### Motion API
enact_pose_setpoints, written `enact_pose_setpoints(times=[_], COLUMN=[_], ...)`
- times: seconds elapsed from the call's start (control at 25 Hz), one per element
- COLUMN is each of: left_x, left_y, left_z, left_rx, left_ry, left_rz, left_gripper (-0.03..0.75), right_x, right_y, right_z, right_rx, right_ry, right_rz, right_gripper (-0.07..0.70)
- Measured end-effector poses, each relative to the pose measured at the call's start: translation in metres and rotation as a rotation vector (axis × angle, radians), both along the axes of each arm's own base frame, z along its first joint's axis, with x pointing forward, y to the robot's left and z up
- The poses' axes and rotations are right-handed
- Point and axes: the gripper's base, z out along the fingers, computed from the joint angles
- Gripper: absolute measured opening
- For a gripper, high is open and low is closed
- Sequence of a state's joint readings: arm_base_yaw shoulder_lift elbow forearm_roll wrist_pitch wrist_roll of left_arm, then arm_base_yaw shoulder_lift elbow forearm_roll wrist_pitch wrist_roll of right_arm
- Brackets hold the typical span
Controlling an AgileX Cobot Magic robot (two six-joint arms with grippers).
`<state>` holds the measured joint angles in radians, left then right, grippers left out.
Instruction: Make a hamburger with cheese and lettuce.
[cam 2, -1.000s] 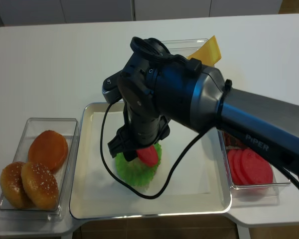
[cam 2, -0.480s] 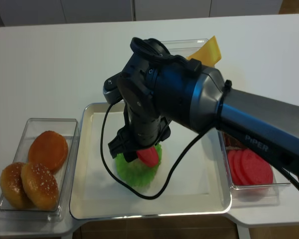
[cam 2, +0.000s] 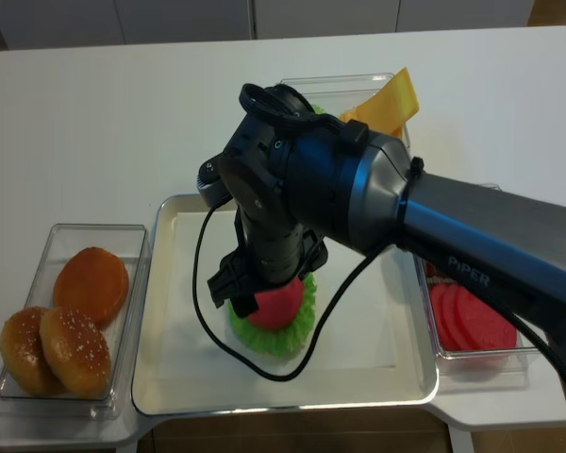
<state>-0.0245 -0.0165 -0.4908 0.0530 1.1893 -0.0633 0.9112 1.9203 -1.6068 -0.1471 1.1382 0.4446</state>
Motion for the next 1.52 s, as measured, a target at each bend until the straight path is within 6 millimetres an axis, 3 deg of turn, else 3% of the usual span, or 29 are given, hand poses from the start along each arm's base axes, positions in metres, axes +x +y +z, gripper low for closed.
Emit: enact_pose_setpoints(times=[0.44, 0.64, 0.84, 1.04, 1.32, 1.52], left_x=[0.0, 0.0, 0.0, 0.0, 0.0, 0.0], left_y=[0.0, 0.0, 0.0, 0.0, 0.0, 0.0], left_z=[0.0, 0.0, 0.0, 0.0, 0.0, 0.0], left_rx=[0.0, 0.0, 0.0, 0.0, 0.0, 0.0], left_ry=[0.0, 0.0, 0.0, 0.0, 0.0, 0.0], left_rz=[0.0, 0.0, 0.0, 0.0, 0.0, 0.0], left_gripper=[0.414, 0.414, 0.414, 0.414, 0.414, 0.414], right_x=[-0.001, 0.0, 0.018, 0.035, 0.044, 0.03], right_y=[-0.001, -0.013, -0.05, -0.099, -0.169, -0.212], right_z=[0.003, 0.033, 0.063, 0.086, 0.091, 0.087], right_rx=[-0.006, 0.091, 0.208, 0.236, 0.278, 0.274], right_ry=[0.004, -0.011, -0.007, -0.03, 0.009, 0.02], right_rz=[0.007, 0.05, 0.014, -0.046, -0.185, -0.283], right_gripper=[0.631, 0.623, 0.57, 0.554, 0.553, 0.553])
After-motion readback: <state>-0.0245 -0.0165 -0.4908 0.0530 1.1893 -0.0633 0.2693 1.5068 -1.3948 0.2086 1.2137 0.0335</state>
